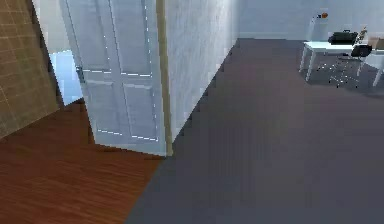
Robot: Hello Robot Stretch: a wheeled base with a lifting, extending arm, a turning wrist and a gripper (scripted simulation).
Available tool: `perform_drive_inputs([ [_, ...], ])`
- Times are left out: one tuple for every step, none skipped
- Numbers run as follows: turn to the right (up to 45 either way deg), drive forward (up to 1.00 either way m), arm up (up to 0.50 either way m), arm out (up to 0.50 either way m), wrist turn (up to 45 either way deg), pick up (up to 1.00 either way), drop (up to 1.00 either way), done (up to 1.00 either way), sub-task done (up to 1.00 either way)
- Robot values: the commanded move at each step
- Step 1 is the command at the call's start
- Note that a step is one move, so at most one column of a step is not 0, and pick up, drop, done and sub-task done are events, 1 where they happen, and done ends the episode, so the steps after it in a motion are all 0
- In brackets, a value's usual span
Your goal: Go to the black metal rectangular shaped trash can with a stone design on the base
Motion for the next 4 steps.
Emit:
perform_drive_inputs([
  [-30.0,0.00,0.00,0.00,0.0,0.00,0.00,0.00,0.00],
  [0.0,0.70,0.00,0.00,0.0,0.00,0.00,0.00,0.00],
  [-21.0,0.00,0.00,0.00,0.0,0.00,0.00,0.00,0.00],
  [0.0,1.00,0.00,0.00,0.0,0.00,0.00,0.00,0.00],
])
